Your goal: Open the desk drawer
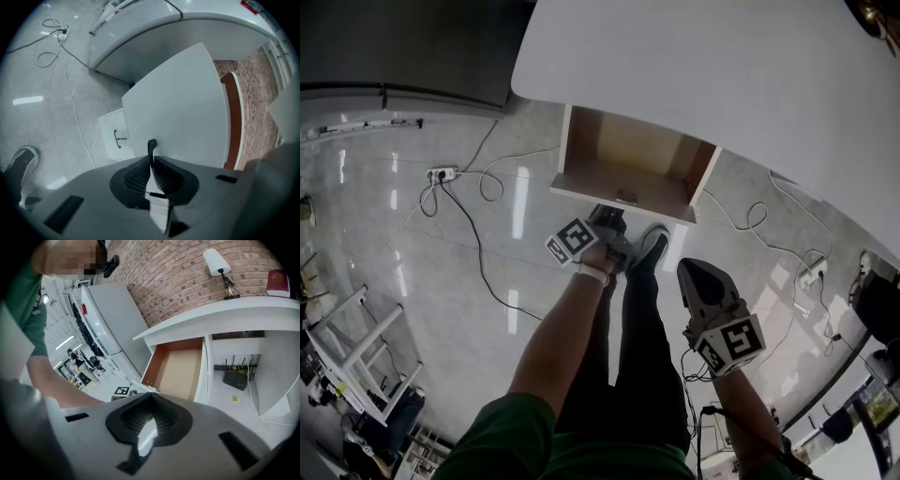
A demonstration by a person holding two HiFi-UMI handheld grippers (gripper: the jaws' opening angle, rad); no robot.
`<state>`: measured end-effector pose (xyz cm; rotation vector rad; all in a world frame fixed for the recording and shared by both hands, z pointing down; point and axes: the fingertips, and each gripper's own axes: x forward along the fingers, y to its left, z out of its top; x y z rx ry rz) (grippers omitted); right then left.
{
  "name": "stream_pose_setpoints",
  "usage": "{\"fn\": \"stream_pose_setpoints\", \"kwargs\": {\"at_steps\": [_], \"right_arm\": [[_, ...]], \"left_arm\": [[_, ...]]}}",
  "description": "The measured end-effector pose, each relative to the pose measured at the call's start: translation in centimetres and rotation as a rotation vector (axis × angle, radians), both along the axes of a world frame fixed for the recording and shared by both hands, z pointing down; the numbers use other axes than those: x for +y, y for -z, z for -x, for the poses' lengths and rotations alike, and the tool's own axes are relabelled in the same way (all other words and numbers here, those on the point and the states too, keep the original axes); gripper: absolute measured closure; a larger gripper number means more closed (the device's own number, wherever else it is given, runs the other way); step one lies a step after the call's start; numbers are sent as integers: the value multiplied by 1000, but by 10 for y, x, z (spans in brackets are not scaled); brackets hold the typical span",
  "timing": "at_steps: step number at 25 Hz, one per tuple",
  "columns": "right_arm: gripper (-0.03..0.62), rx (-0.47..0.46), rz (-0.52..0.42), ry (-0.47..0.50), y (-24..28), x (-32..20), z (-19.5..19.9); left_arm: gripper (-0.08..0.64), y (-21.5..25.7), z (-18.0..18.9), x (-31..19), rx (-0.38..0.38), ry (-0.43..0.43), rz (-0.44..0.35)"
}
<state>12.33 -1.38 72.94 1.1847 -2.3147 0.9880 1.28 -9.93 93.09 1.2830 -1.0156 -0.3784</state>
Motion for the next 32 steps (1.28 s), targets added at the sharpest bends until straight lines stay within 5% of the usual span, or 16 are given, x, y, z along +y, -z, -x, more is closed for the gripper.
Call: {"fn": "stream_pose_setpoints", "kwargs": {"at_steps": [13,20,24,32], "right_arm": [[591,9,-44,49,27,-5,4],[591,13,-119,22,90,-34,-4],[591,13,-206,-32,150,-70,-18],[591,14,-464,-105,315,-143,-37]], "left_arm": [[488,6,40,28,-165,-54,55],[500,83,78,57,-206,-51,55],[508,179,85,31,-259,-85,-87],[511,428,105,-90,-519,-132,-552]]}}
